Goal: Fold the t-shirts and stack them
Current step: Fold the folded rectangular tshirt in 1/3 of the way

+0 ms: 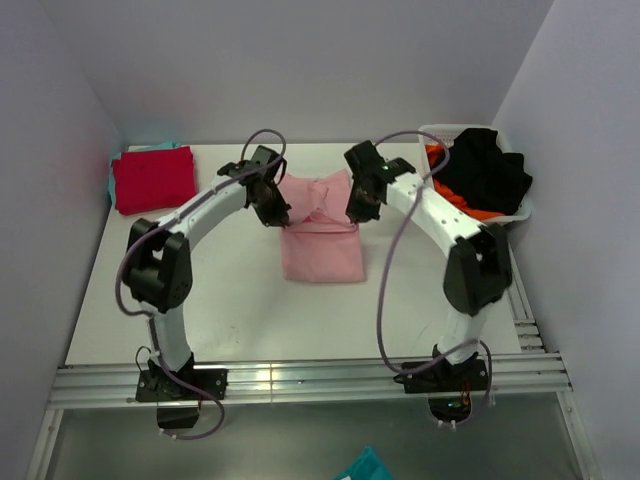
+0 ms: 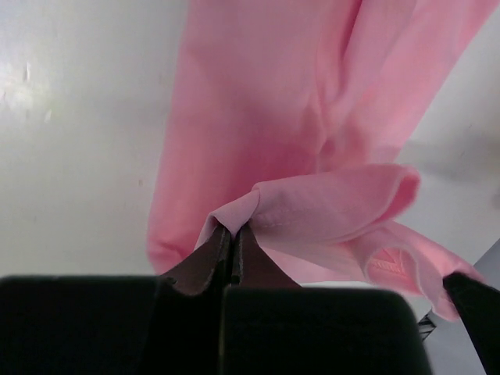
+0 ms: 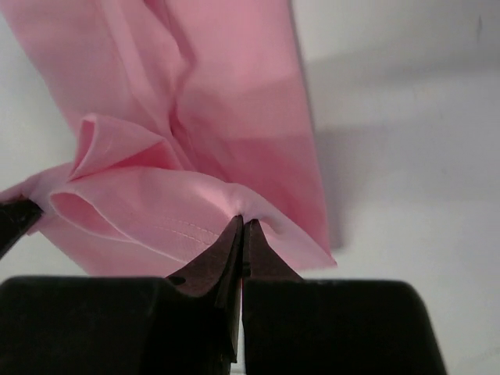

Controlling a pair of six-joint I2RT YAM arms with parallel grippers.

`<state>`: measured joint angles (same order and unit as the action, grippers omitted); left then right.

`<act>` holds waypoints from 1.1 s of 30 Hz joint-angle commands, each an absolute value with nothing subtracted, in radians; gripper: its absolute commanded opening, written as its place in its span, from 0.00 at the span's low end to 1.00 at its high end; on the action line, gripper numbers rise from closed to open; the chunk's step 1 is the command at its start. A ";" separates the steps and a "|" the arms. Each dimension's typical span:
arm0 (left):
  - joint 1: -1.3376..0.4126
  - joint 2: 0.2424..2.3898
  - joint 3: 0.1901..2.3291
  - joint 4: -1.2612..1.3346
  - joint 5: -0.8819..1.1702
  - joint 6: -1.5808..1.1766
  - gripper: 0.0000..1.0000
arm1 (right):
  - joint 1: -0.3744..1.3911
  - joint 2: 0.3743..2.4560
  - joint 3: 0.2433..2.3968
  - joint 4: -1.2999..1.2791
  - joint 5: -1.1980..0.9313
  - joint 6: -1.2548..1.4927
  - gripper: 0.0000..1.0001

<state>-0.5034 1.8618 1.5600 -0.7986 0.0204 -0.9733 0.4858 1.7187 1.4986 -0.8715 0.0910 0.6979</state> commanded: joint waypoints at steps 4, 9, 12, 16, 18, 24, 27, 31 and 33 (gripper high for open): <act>-0.374 2.071 1.807 -0.819 0.141 -0.861 0.01 | 0.423 2.047 1.889 -0.984 0.100 0.612 0.24; -0.310 2.201 1.888 -0.810 0.202 -0.841 0.74 | 0.390 2.209 2.091 -1.060 0.120 0.617 0.82; -0.296 2.215 1.902 -0.793 0.210 -0.819 0.99 | 0.374 2.195 2.068 -1.052 0.112 0.617 0.83; -0.291 2.172 1.893 -0.799 0.183 -0.802 1.00 | 0.370 2.093 1.915 -0.997 0.115 0.623 0.83; -0.291 2.143 1.869 -0.804 0.164 -0.807 0.99 | 0.368 2.004 1.783 -0.944 0.104 0.637 0.83; -0.293 2.028 1.732 -0.749 0.144 -0.836 0.99 | 0.371 1.813 1.503 -0.796 0.045 0.666 0.81; -0.295 2.011 1.723 -0.785 0.135 -0.853 0.99 | 0.373 1.786 1.480 -0.790 0.011 0.666 0.79; -0.337 1.904 1.635 -0.767 0.101 -0.867 1.00 | 0.390 1.726 1.442 -0.769 0.005 0.666 0.79; -0.362 1.866 1.544 -0.753 0.089 -0.888 1.00 | 0.399 1.689 1.396 -0.749 0.005 0.673 0.78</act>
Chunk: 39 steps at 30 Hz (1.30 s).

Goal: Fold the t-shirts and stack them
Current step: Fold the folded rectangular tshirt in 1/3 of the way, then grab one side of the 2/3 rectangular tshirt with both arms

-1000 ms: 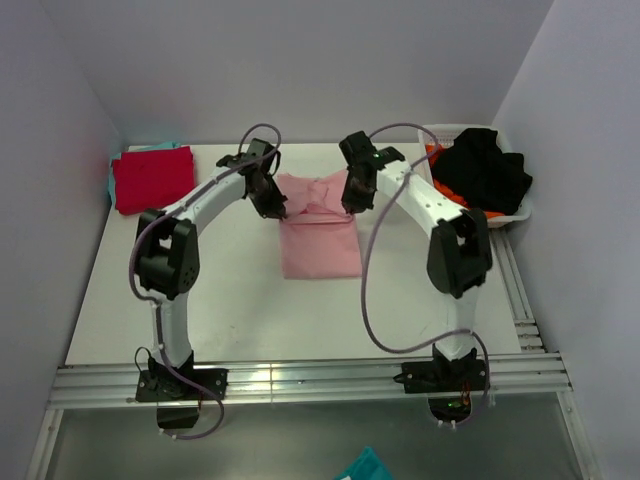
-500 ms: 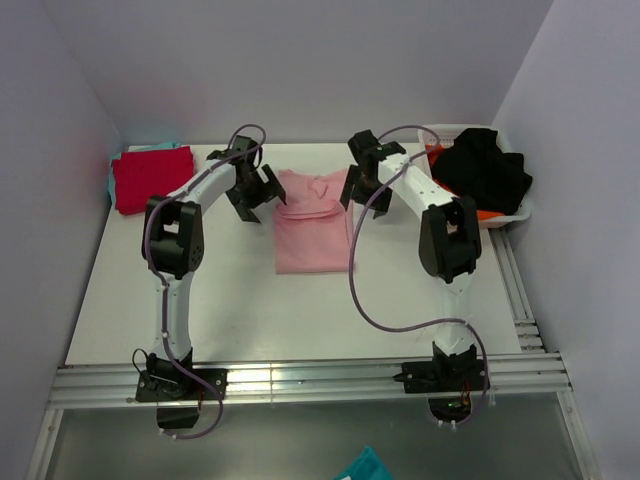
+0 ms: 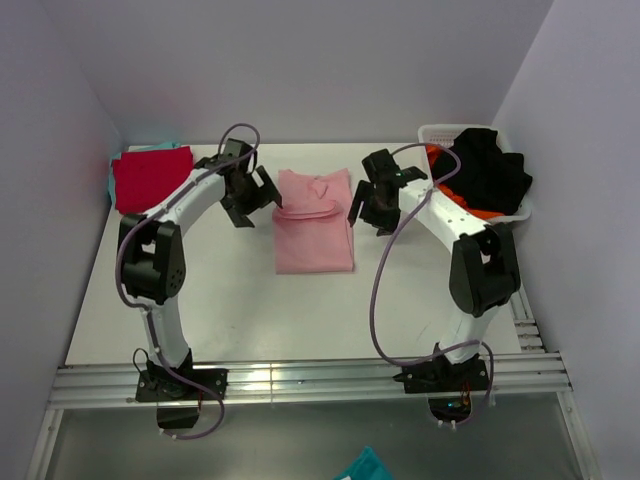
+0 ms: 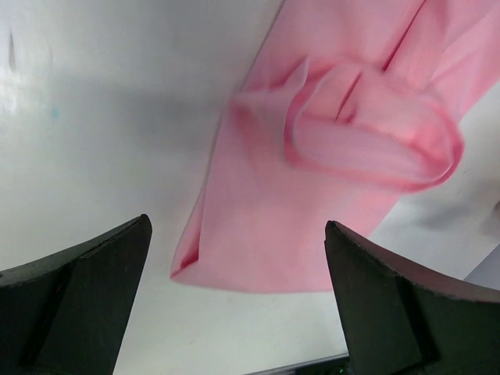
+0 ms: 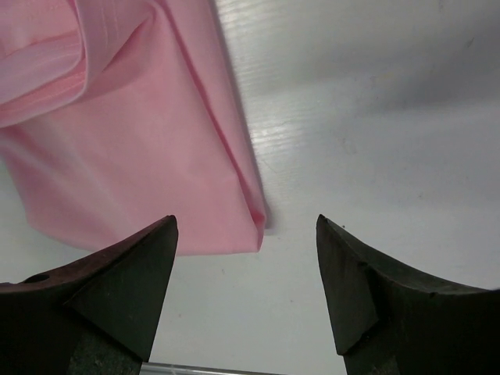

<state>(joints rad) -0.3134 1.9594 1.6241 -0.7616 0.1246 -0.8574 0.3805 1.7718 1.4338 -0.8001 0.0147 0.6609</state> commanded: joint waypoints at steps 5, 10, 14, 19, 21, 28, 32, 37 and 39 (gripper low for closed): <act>-0.454 1.726 1.309 -0.655 0.093 -0.963 0.99 | 0.425 1.625 1.252 -0.700 -0.021 0.709 0.77; -0.505 1.674 1.151 -0.577 0.104 -1.025 0.98 | 0.465 1.598 1.140 -0.634 -0.026 0.744 0.77; -0.523 1.683 1.138 -0.575 0.066 -1.025 0.98 | 0.479 1.617 1.111 -0.588 -0.038 0.762 0.76; -0.523 1.716 1.161 -0.569 0.031 -1.022 0.98 | 0.485 1.669 1.132 -0.574 -0.041 0.769 0.76; -0.522 1.753 1.183 -0.560 0.035 -1.019 0.98 | 0.486 1.700 1.155 -0.574 -0.035 0.767 0.76; -0.522 1.833 1.215 -0.532 0.064 -1.012 0.92 | 0.486 1.801 1.209 -0.565 -0.032 0.768 0.64; -0.523 1.851 1.215 -0.520 0.086 -1.003 0.67 | 0.486 1.835 1.207 -0.546 -0.038 0.778 0.35; -0.528 1.853 1.193 -0.496 0.095 -0.988 0.24 | 0.486 1.853 1.181 -0.535 -0.037 0.775 0.06; -0.531 1.850 1.186 -0.500 0.086 -0.985 0.08 | 0.486 1.847 1.169 -0.537 -0.031 0.770 0.00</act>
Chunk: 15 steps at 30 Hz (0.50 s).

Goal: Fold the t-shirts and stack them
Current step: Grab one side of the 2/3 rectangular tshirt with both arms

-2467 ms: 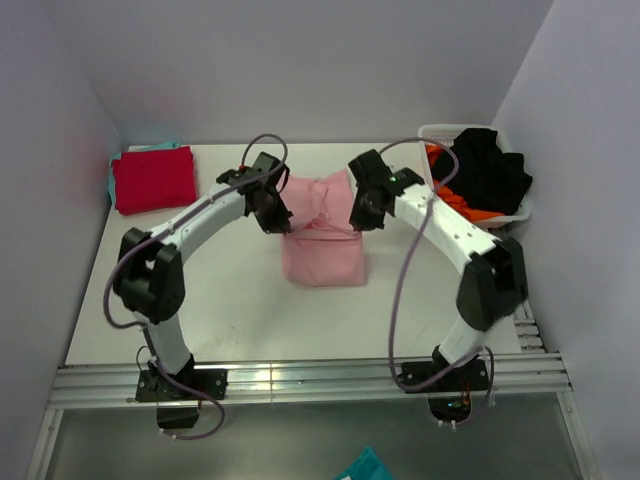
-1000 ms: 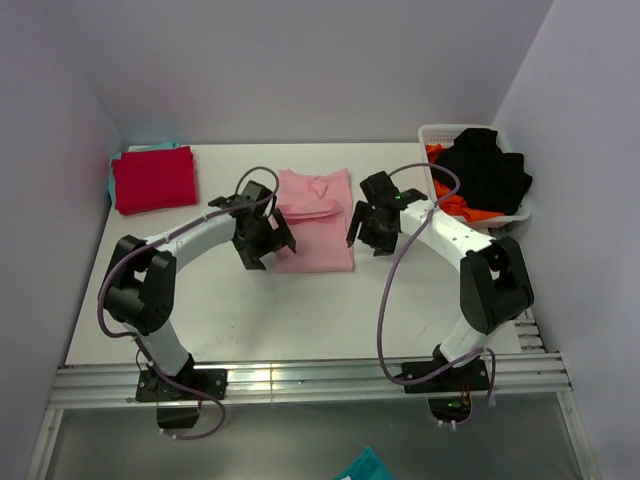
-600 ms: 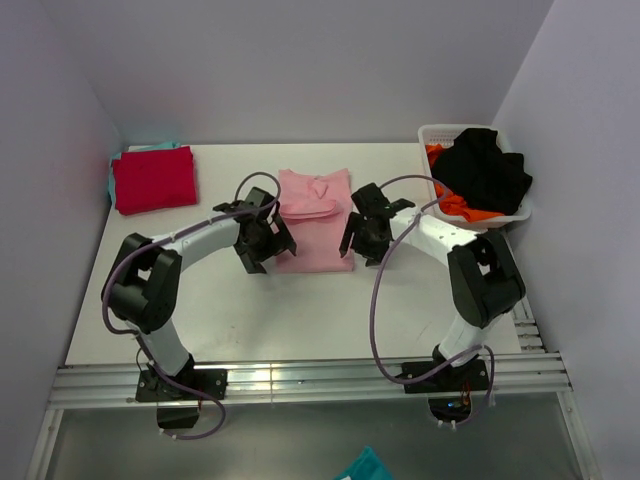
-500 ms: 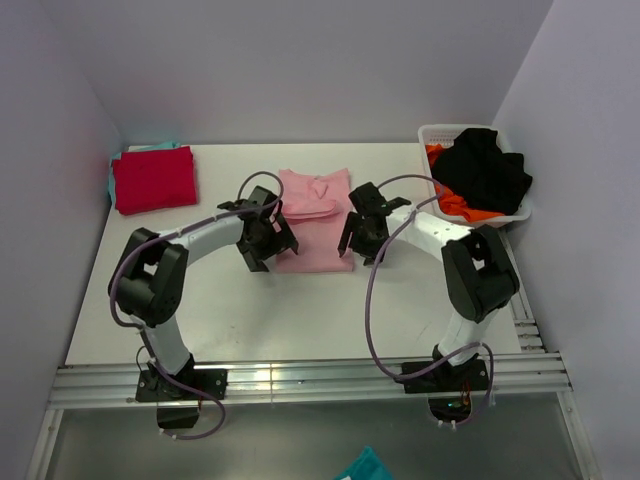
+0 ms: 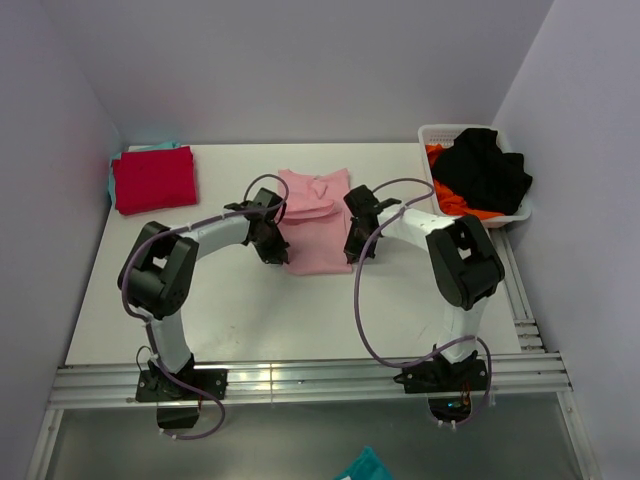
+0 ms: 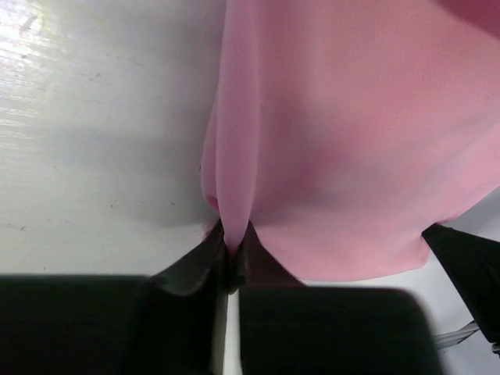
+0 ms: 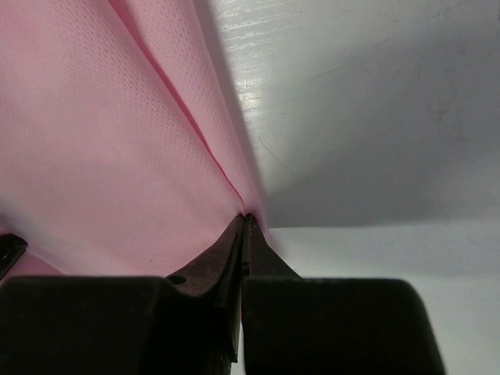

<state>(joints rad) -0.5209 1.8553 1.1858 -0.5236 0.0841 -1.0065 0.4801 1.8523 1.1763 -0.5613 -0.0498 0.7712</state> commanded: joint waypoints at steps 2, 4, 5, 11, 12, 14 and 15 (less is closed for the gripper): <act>-0.531 1.844 1.178 -0.509 0.081 -0.985 0.00 | 0.486 1.826 1.141 -0.537 -0.022 0.772 0.00; -0.535 1.827 1.169 -0.509 0.075 -0.983 0.00 | 0.486 1.787 1.111 -0.538 -0.014 0.767 0.00; -0.537 1.816 1.161 -0.509 0.074 -0.985 0.00 | 0.486 1.773 1.100 -0.543 -0.008 0.769 0.00; -0.555 1.718 1.121 -0.520 0.054 -0.991 0.00 | 0.489 1.599 0.997 -0.571 0.020 0.790 0.00; -0.563 1.704 1.114 -0.520 0.051 -0.994 0.00 | 0.491 1.573 0.986 -0.577 0.023 0.796 0.00; -0.572 1.680 1.098 -0.531 0.031 -1.005 0.00 | 0.495 1.493 0.953 -0.595 0.028 0.804 0.00; -0.583 1.652 1.092 -0.541 0.025 -1.009 0.00 | 0.497 1.467 0.942 -0.600 0.032 0.810 0.00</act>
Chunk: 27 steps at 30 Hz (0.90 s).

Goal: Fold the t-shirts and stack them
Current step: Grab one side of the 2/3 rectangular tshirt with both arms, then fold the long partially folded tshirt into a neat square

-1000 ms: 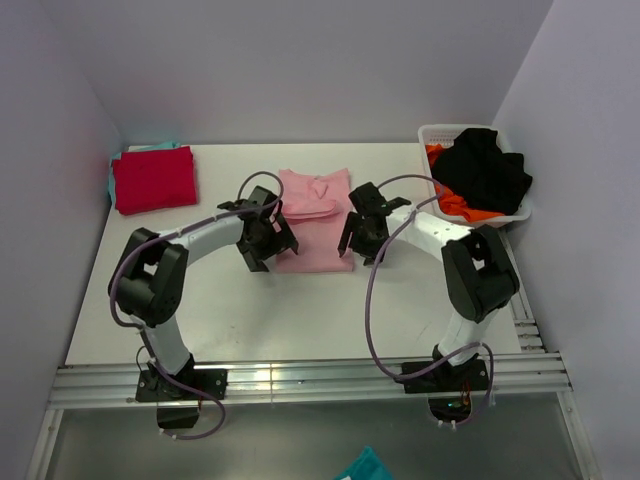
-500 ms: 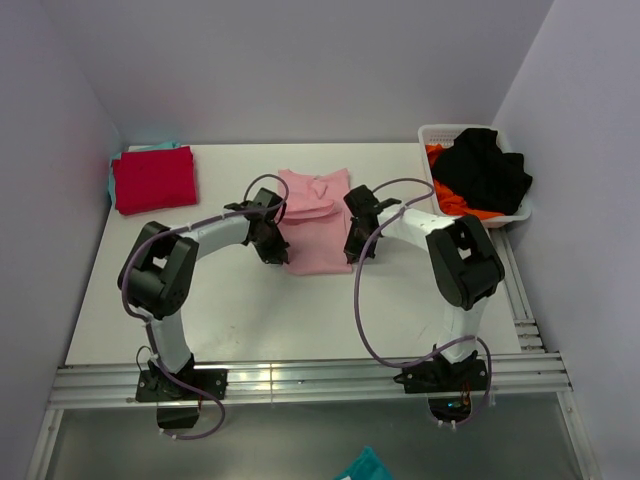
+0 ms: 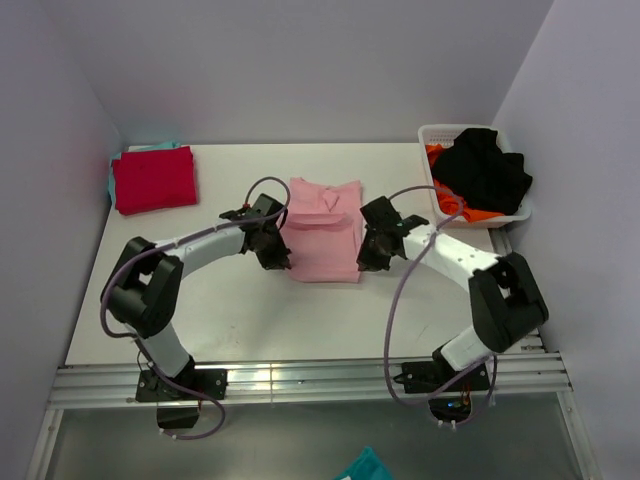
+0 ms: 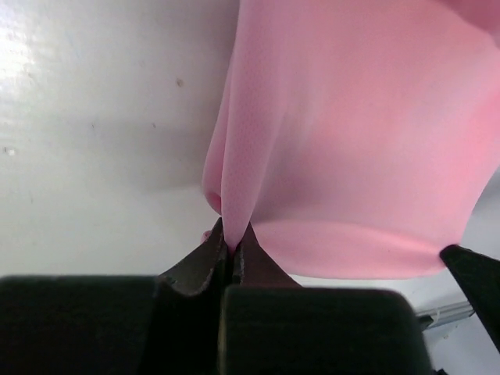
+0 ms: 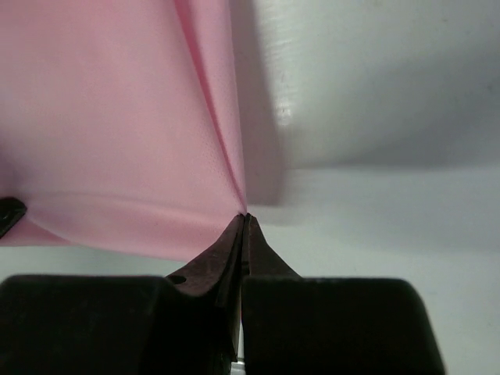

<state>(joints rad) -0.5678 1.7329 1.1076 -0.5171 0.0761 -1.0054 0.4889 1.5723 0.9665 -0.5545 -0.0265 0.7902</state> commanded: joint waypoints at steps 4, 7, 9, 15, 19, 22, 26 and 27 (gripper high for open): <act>-0.609 1.579 1.060 -0.561 0.017 -1.041 0.00 | 0.502 1.318 0.879 -0.632 0.043 0.824 0.00; -0.638 1.517 1.031 -0.575 0.011 -1.074 0.00 | 0.503 1.223 0.830 -0.655 0.041 0.842 0.00; -0.661 1.473 1.009 -0.586 0.012 -1.104 0.00 | 0.506 1.174 0.805 -0.678 0.040 0.856 0.00; -0.728 1.324 0.937 -0.612 0.017 -1.207 0.00 | 0.514 0.987 0.730 -0.764 0.032 0.888 0.00; -0.756 1.240 0.911 -0.646 0.028 -1.273 0.00 | 0.517 0.888 0.719 -0.827 0.025 0.894 0.00; -0.759 1.201 0.925 -0.673 0.028 -1.299 0.00 | 0.517 0.861 0.738 -0.861 0.023 0.896 0.00; -0.759 1.229 0.988 -0.712 0.014 -1.289 0.01 | 0.517 0.897 0.796 -0.873 0.026 0.881 0.00; -0.758 1.242 1.005 -0.718 0.015 -1.282 0.01 | 0.517 0.934 0.813 -0.874 0.028 0.874 0.00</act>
